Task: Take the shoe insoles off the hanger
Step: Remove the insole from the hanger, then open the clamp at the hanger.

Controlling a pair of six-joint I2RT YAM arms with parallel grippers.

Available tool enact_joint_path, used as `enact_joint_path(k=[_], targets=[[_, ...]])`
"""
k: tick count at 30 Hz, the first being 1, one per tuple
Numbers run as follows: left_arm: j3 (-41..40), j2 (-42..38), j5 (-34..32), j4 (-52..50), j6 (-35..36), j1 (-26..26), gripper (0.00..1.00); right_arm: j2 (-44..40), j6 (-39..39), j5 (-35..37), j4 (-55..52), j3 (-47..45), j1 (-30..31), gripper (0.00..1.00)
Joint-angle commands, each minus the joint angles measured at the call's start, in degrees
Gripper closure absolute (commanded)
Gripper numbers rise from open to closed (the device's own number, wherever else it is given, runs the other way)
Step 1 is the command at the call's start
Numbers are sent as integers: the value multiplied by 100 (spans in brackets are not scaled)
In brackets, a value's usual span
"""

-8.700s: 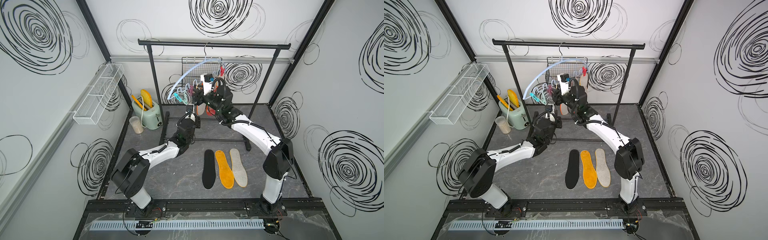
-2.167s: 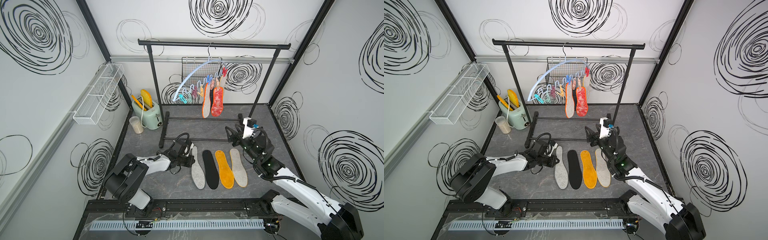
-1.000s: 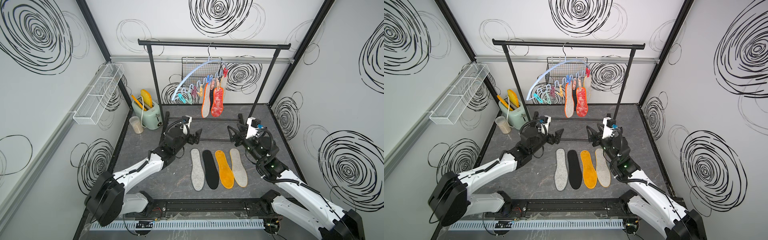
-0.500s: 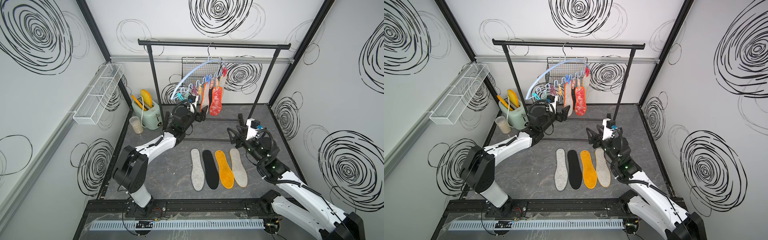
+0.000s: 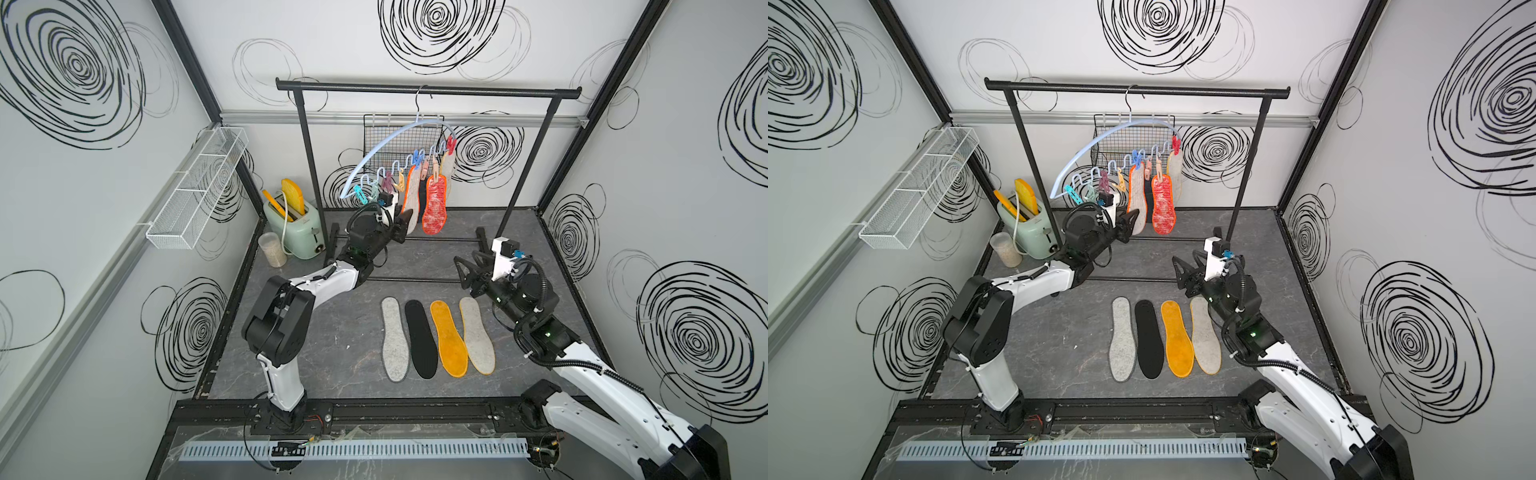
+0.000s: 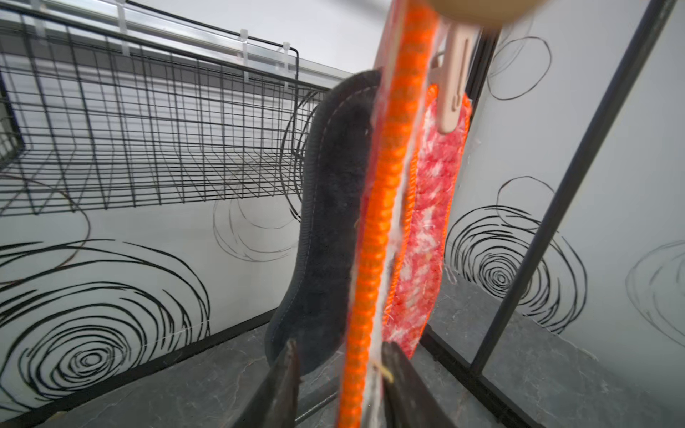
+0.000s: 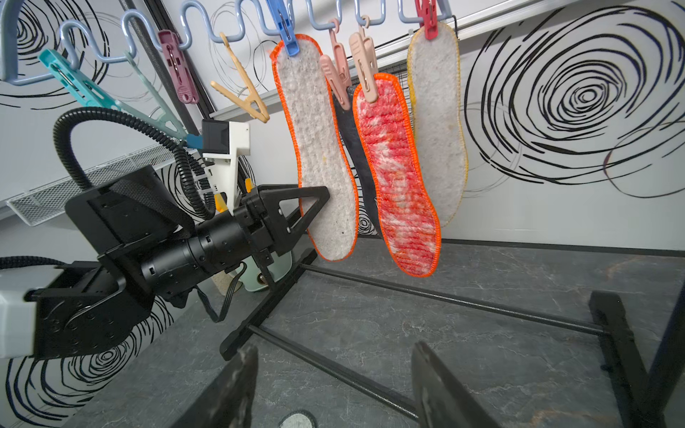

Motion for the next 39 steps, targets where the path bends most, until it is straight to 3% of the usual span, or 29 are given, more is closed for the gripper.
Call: enact_joint_path(k=[1, 6, 10, 11, 19, 25, 33, 39], targets=[[246, 87, 247, 498, -44, 96, 75, -9, 19, -18, -101, 281, -20, 34], [137, -17, 128, 499, 39, 114, 93, 159, -21, 70, -274, 700, -23, 35], [73, -84, -61, 551, 70, 75, 95, 592, 64, 105, -428, 1330, -30, 37], [91, -82, -113, 530, 140, 43, 100, 761, 69, 104, -528, 1590, -34, 37], [96, -229, -862, 350, 508, -92, 100, 2225, 718, -212, -1333, 3701, -32, 45], [-8, -358, -1776, 356, 979, -235, 100, 3192, 1378, -246, -1781, 5120, -56, 44], [-44, -398, -2386, 486, 1627, -296, 100, 4146, 2575, -675, -2132, 6603, -403, 42], [-94, -372, -2738, 566, 1858, -299, 100, 4710, 2971, -878, -2457, 7391, -391, 43]])
